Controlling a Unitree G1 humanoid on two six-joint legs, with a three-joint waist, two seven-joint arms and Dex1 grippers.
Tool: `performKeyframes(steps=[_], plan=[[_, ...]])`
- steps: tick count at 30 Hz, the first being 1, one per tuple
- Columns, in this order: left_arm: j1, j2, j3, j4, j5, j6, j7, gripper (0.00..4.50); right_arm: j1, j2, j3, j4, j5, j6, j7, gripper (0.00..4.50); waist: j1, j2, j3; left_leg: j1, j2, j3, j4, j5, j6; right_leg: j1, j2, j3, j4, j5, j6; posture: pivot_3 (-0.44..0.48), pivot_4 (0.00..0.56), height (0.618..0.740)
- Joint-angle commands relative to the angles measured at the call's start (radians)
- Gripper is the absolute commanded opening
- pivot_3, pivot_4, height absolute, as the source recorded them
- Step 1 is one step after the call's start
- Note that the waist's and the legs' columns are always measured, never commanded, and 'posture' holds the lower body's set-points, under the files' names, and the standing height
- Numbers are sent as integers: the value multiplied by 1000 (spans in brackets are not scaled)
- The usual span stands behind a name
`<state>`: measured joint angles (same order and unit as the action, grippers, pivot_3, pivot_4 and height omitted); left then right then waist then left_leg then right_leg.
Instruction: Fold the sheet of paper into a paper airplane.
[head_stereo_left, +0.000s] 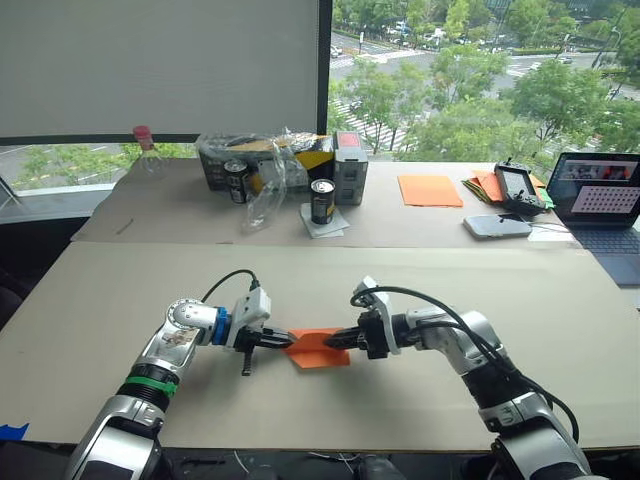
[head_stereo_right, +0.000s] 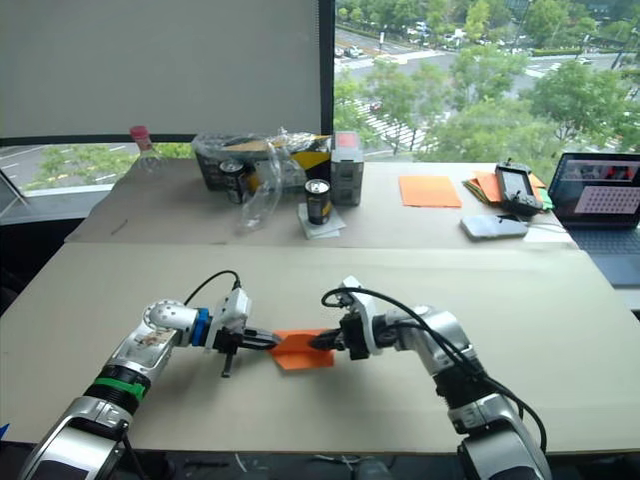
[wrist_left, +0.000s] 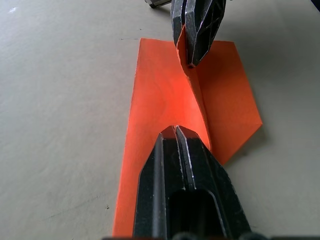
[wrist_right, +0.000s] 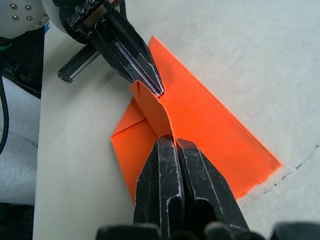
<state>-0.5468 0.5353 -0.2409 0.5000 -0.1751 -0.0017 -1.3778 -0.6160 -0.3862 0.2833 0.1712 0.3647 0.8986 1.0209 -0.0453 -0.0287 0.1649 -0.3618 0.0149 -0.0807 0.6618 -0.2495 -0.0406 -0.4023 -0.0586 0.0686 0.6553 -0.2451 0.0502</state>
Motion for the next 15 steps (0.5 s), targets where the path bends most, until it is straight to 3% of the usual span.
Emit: performKeyframes(steps=[1, 4, 12, 15], plan=[[18, -3, -27, 16, 40, 9, 2, 23, -18, -7, 29, 57, -47, -63, -2, 0, -1, 0, 0, 1, 0, 0, 0, 0, 0, 0, 0, 0, 0, 0, 0, 0, 150, 730], [22, -4, -23, 12, 41, 11, 4, 23, -25, -19, 26, 7, -13, -71, 45, 0, -1, 1, 0, 1, 0, 0, 0, 0, 0, 1, 0, 0, 0, -1, 2, 0, 150, 730], [30, 0, -17, 7, 42, 11, 4, 0, 8, -51, -30, -127, 34, -76, 53, 2644, 2, 1, 0, -5, 0, 0, 0, -1, 2, -3, 0, 0, -1, 2, -4, 0, 150, 730], [24, 0, -18, 15, 45, 6, 2, 0, 46, -85, -36, -157, 20, -142, 69, 2644, 3, 1, 0, -5, 0, 0, 0, -1, 2, -3, 0, 0, -2, 2, -4, 0, 150, 730]])
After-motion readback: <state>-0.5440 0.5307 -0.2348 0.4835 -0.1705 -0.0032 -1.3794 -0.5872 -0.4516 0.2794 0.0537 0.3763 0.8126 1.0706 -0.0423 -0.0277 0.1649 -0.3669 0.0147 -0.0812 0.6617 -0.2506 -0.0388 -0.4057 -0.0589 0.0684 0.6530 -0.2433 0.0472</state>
